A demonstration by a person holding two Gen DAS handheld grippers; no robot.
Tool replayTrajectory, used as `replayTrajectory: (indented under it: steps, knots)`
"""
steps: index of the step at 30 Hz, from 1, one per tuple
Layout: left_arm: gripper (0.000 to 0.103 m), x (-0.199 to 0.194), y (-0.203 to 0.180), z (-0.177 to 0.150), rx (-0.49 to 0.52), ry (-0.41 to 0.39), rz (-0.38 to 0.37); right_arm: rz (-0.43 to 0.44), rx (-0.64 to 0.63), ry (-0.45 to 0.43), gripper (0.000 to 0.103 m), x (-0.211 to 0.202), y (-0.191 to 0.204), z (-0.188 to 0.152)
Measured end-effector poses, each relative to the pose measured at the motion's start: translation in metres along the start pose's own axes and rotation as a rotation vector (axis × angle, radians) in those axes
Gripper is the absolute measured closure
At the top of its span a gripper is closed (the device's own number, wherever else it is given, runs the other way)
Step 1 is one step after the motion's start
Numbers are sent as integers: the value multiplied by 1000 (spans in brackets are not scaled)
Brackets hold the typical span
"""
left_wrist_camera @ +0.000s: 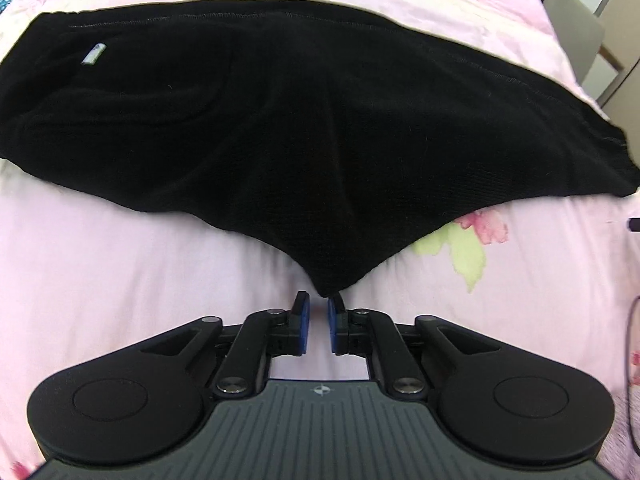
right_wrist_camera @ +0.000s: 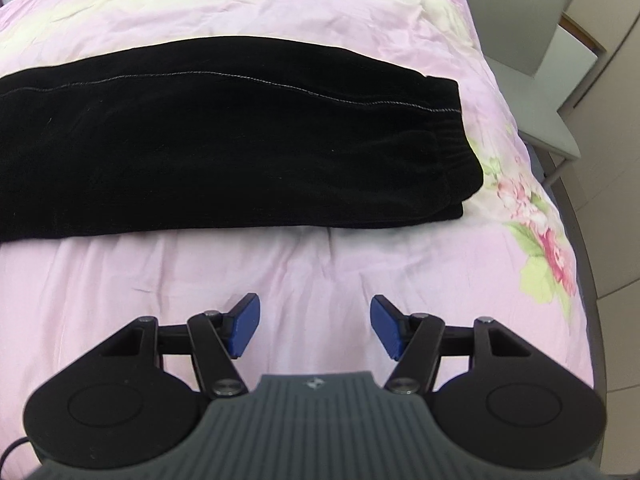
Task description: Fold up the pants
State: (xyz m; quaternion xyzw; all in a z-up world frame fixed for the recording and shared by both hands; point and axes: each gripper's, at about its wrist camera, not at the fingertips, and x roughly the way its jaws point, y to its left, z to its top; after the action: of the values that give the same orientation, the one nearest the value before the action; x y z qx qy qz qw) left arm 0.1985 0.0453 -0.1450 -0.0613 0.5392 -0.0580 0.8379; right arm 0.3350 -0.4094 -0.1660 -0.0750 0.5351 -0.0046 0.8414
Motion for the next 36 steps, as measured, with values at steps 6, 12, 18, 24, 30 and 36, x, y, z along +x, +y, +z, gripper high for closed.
replayTrajectory:
  steps: [6, 12, 18, 24, 30, 36]
  knots:
    - [60, -47, 36, 44, 44, -136, 14, 0, -44, -39, 43, -4, 0, 16]
    - [57, -43, 69, 113, 112, -145, 169, 47, 2, -72, 43, -1, 0, 46]
    - [66, 13, 135, 148, 32, -76, 427, -20, 58, -40, 43, 31, -5, 78]
    - [73, 54, 159, 168, 21, -36, 418, -30, 204, 17, 43, 82, -37, 105]
    - [96, 68, 166, 194, 34, -64, 484, -73, 287, 29, 43, 117, -55, 138]
    - [96, 84, 171, 209, 48, -18, 523, -83, 284, 57, 43, 131, -59, 155]
